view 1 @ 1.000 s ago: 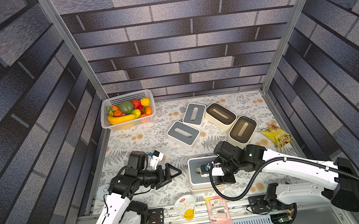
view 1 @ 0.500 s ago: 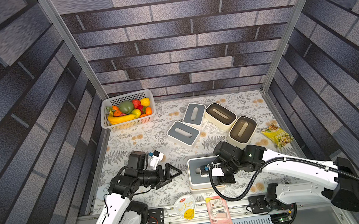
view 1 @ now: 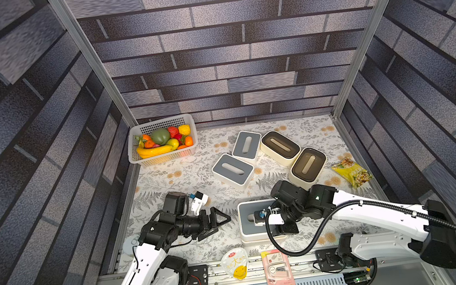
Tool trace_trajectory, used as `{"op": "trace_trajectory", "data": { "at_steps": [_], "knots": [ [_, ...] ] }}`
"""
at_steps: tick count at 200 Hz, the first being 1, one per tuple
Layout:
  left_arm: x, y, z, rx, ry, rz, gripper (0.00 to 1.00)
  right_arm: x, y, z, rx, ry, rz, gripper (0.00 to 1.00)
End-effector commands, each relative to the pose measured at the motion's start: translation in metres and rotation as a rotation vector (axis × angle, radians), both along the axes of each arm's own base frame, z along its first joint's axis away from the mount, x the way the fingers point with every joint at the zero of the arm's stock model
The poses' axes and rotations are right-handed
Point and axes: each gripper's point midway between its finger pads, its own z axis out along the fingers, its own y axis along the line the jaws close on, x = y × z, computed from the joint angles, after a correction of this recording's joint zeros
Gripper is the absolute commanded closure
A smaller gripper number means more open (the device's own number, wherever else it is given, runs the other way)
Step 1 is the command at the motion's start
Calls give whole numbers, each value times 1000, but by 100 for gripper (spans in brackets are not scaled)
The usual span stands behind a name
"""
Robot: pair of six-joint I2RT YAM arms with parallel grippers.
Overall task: Stack the tissue boxes
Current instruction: Place the tissue box at the tissue box.
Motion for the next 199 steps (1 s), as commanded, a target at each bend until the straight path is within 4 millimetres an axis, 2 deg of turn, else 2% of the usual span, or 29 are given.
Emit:
{"op": "trace_trajectory", "data": {
  "at_steps": [1, 199],
  "knots": [
    [-4, 0, -2, -2, 15, -9, 0, -2, 8, 2, 29, -7, 27, 57],
    [-6, -2, -2, 1, 8, -19, 0, -3, 7, -7, -4, -4, 27, 56]
  ]
}}
